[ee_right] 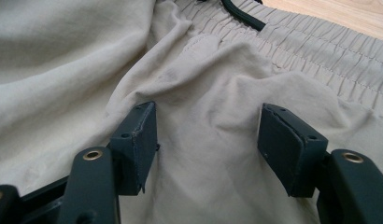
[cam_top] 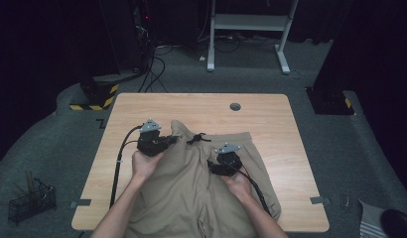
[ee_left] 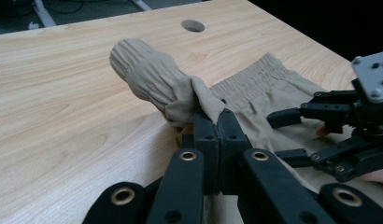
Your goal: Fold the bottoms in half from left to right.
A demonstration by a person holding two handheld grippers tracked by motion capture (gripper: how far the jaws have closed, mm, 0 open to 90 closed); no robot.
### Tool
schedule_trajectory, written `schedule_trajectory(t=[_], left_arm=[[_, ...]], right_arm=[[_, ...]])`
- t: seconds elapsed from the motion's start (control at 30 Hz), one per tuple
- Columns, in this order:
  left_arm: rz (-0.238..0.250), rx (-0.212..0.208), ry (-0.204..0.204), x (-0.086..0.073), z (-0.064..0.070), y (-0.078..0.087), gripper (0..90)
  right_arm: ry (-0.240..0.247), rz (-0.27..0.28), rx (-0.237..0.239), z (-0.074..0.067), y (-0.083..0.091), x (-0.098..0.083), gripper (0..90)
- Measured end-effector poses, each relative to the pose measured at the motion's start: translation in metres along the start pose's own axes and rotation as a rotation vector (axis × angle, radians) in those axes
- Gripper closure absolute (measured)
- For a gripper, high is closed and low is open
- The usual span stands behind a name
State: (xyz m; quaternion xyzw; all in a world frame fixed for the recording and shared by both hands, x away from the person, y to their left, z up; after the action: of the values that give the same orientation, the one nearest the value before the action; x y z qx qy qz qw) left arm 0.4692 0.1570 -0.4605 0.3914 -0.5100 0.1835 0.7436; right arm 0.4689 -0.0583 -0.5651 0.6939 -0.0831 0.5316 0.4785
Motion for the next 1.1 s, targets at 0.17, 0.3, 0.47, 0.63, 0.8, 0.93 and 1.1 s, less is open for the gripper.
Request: schedule_trajectory(t=[0.17,0.3,0.47,0.63,0.8,0.93,1.1], left_arm=[[0.012,-0.018,0.006,0.008,0.005,-0.003,89.3],[0.01,-0.028,0.011,0.014,0.006,-0.007,89.3],[0.011,-0.045,0.019,0.02,0.011,-0.018,89.2],[-0.004,-0.051,0.009,0.022,0.015,-0.025,89.2],[-0.002,-0.058,-0.002,0.023,0.019,-0.029,89.2],[-0.003,-0.067,-0.004,0.024,0.022,-0.032,89.2],[-0.004,-0.072,-0.019,0.029,0.026,-0.036,89.2]], right_arm=[[-0.004,0.0,-0.003,-0.005,-0.011,0.008,38.3],[-0.007,-0.001,-0.003,-0.011,-0.021,0.015,38.4],[0.01,0.0,0.017,-0.014,-0.027,0.02,38.8],[0.027,0.028,0.021,-0.005,0.005,0.017,40.9],[0.034,-0.014,0.021,0.009,0.022,-0.004,40.4],[0.012,-0.014,0.026,0.009,0.018,-0.011,39.6],[0.027,0.003,0.046,-0.003,0.005,-0.003,39.9]])
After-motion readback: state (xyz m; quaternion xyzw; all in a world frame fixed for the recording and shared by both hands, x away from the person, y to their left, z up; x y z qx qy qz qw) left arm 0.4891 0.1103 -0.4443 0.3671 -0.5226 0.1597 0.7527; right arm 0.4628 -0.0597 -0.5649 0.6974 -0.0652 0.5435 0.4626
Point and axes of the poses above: each handheld gripper's, and its own axes: y roughly backward along the jaws, x roughly out of its top, z roughly to its right, the point moved 6 cm from there along -y, roughly forward along the jaws, and after that the axes turned 8 degrees about z, right-handed, at the moved point
